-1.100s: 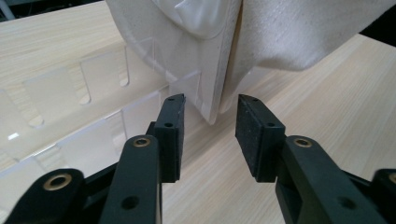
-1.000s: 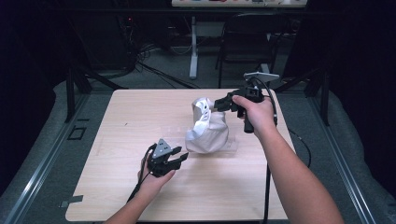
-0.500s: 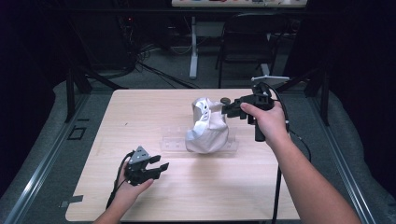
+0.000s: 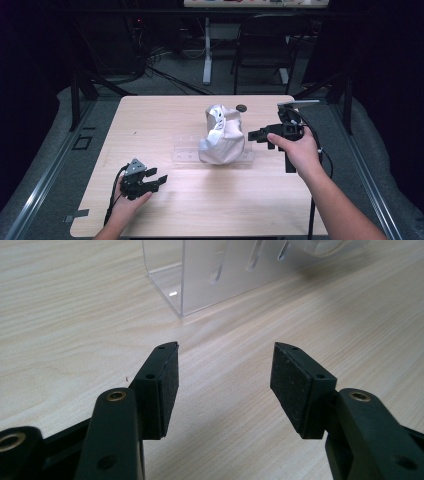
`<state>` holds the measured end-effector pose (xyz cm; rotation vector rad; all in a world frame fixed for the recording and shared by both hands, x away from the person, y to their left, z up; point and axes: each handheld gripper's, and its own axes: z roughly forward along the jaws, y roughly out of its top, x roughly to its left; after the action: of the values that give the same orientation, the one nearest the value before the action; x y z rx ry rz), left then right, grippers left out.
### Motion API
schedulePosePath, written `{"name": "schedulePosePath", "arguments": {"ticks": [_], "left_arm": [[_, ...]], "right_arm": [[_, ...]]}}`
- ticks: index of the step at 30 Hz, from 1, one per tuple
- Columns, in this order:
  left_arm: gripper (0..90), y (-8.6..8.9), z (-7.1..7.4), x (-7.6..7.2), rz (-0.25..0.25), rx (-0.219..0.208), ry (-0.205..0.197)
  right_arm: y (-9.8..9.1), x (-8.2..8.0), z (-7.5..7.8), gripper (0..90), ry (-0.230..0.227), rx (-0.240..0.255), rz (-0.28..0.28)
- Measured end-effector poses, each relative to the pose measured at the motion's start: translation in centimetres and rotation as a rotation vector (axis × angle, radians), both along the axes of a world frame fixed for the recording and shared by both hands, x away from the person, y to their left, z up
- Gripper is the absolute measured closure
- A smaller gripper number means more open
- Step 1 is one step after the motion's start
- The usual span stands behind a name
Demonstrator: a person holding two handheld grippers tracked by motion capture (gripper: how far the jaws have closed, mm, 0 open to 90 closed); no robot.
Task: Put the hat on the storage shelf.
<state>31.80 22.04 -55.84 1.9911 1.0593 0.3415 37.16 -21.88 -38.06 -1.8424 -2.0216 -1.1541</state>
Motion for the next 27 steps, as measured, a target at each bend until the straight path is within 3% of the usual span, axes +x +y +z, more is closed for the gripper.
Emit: {"name": "schedulePosePath", "arguments": {"ticks": [9,14,27], "left_arm": [[44.6,-0.2,-0.5,0.2,0.011,0.001,0.002],[44.5,-0.3,-0.7,0.3,0.008,-0.003,0.01],[44.4,-0.4,-0.8,0.4,0.008,0.007,0.0]], "right_arm": [[-0.8,-2.2,-2.9,54.5,-0.048,-0.064,0.014],[-0.6,-3.6,-5.9,53.2,-0.077,-0.095,0.034],[-0.4,-6.5,-11.5,52.2,-0.141,-0.169,0.031]]}}
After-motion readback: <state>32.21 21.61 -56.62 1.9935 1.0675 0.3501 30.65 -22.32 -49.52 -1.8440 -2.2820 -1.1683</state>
